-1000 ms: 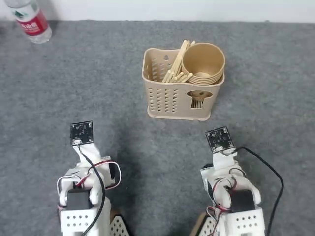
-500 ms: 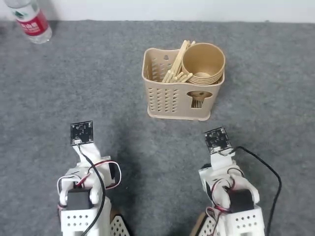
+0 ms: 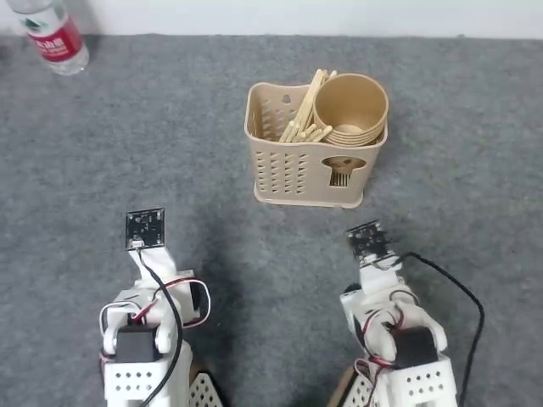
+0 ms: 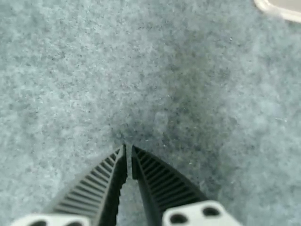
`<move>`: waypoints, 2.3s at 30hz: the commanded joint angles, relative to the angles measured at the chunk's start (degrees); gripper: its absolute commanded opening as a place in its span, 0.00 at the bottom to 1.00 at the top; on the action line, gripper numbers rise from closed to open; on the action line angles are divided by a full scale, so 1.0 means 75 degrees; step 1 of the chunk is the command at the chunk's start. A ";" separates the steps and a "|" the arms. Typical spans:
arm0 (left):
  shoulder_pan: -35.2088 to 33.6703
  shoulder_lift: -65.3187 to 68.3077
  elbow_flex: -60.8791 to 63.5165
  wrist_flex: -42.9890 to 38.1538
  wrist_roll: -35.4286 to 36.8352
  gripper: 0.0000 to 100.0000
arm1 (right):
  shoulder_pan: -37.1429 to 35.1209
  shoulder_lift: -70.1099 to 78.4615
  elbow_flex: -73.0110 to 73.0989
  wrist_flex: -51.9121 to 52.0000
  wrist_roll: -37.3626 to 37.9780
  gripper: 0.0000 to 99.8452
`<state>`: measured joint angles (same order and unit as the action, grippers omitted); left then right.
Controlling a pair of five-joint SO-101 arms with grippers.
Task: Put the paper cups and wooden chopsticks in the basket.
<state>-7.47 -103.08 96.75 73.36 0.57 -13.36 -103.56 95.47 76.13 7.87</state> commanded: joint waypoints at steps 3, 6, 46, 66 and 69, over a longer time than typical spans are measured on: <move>-0.0082 -0.0129 -0.0041 -0.0164 0.0070 0.01 | 0.1143 -0.0041 0.0129 -0.0147 0.0094 0.01; -0.0082 -0.0129 -0.0041 -0.0164 0.0070 0.01 | 0.1131 -0.0041 0.0129 -0.0147 0.0082 0.01; -0.0117 -0.0129 -0.0041 -0.0152 0.0070 0.01 | 0.1143 -0.0041 0.0129 -0.0147 0.0129 0.01; -0.0117 -0.0129 -0.0041 -0.0152 0.0070 0.01 | 0.1143 -0.0041 0.0129 -0.0147 0.0129 0.01; -0.0117 -0.0129 -0.0041 -0.0152 0.0070 0.01 | 0.1143 -0.0041 0.0129 -0.0147 0.0129 0.01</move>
<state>-8.09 -103.08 96.75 73.36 0.57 -5.10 -103.56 95.47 76.13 7.87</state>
